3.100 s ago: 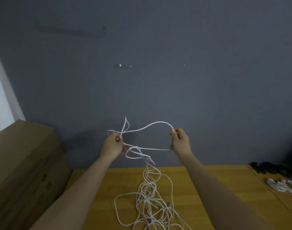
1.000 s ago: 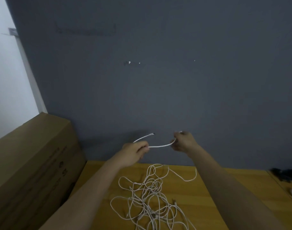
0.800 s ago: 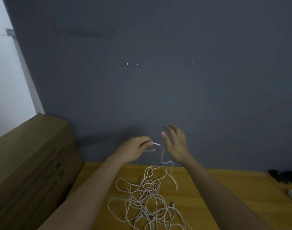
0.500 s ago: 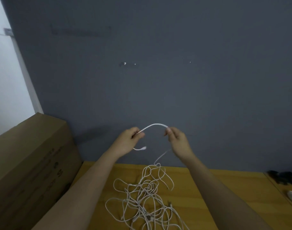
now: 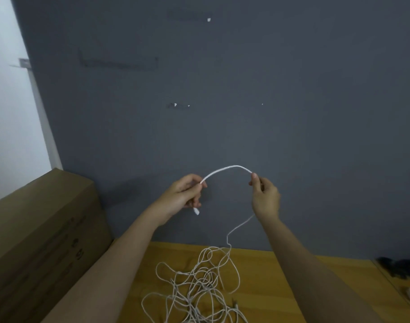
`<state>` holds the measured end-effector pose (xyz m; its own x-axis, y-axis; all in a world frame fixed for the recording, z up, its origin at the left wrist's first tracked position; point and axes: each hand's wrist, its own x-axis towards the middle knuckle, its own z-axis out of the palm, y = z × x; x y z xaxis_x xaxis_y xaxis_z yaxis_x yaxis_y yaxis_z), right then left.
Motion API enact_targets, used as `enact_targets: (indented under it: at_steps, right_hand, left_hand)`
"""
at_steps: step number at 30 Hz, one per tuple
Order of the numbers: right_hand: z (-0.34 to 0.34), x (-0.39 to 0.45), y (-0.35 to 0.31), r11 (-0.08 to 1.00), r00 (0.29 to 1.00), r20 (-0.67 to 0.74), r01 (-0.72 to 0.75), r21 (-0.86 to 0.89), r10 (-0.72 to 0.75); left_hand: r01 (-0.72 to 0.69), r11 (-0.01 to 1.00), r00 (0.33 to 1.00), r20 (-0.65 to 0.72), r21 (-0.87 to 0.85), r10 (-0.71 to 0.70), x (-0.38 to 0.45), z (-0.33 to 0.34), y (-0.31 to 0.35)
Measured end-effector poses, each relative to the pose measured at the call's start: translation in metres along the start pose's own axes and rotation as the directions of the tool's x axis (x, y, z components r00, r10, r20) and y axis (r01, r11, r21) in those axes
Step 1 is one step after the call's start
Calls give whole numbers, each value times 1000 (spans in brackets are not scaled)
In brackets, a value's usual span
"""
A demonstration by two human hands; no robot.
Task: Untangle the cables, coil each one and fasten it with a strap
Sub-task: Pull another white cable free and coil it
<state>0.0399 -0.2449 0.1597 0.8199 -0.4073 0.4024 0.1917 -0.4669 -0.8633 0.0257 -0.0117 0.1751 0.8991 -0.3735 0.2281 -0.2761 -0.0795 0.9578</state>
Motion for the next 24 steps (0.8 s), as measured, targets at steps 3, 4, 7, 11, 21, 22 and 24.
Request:
enact_targets:
  at_steps: [3,4,7,11,21,22,24]
  right_hand:
    - [6,-6,-3,920,962,251,194,-341,-110]
    - [10,-11,-4,848,934,326,288,-444,-146]
    - [20,-30,-3,645,832,497,523,-558,-245]
    - [26,-50,-3,473,666,672,730,-494,-326]
    - [8,-49,-34,182,333,462,922,-342,-822]
    - [5,-46,-38,209,352,406,911,-355,-844]
    - [1,-38,-46,342,469,315,858,-383,-825]
  left_hand:
    - [-64,994,995,-82,-83,57,8,11,16]
    - [-88,995,988,-128,-49,81,11,16,20]
    - [-120,992,961,-253,-28,109,20,26,29]
    - [-130,982,942,-325,-138,79,30,28,29]
    - [-40,934,991,-106,355,82,22,21,11]
    - [-32,904,995,-74,426,71,20,21,9]
    - [-30,848,998,-25,530,51,15,18,8]
